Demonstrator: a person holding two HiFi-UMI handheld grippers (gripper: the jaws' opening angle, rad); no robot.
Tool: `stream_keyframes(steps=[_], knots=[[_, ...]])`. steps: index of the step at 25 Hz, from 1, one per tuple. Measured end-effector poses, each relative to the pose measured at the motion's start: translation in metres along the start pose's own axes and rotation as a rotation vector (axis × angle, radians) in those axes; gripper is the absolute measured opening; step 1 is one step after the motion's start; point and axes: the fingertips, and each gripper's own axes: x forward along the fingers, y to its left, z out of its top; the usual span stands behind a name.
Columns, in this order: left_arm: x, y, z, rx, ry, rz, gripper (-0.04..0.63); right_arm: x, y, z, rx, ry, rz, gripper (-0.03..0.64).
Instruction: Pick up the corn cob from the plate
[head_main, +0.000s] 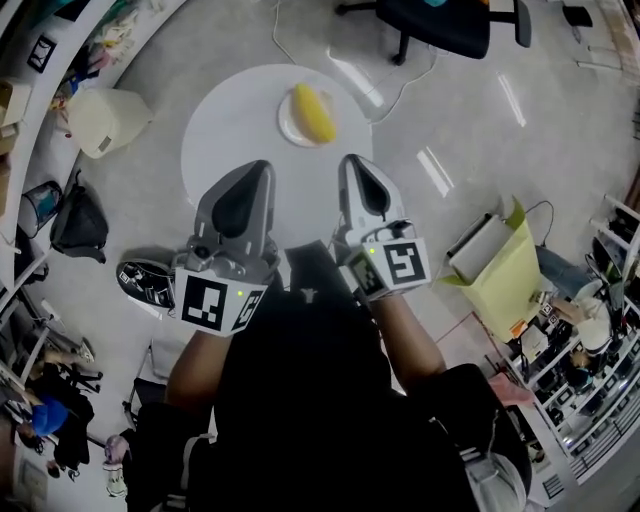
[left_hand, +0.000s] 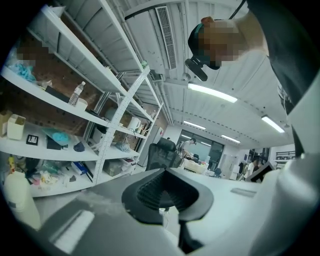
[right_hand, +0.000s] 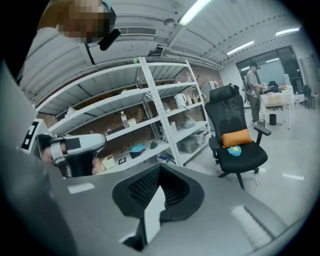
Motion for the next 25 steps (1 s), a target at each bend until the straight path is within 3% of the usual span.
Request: stream_keyframes(steps=[13,25], knots=[[0.033,0.029,-0.044,-0.076,0.038,0.004,0.003,0.057,-0.05,-0.082,-0.051,0.196,-0.048,0.012],[0.038,0.035,-0.077,-0.154,0.055,0.001,0.003,0.09,-0.084,-0.15,-0.146,0.338,-0.015,0.153]])
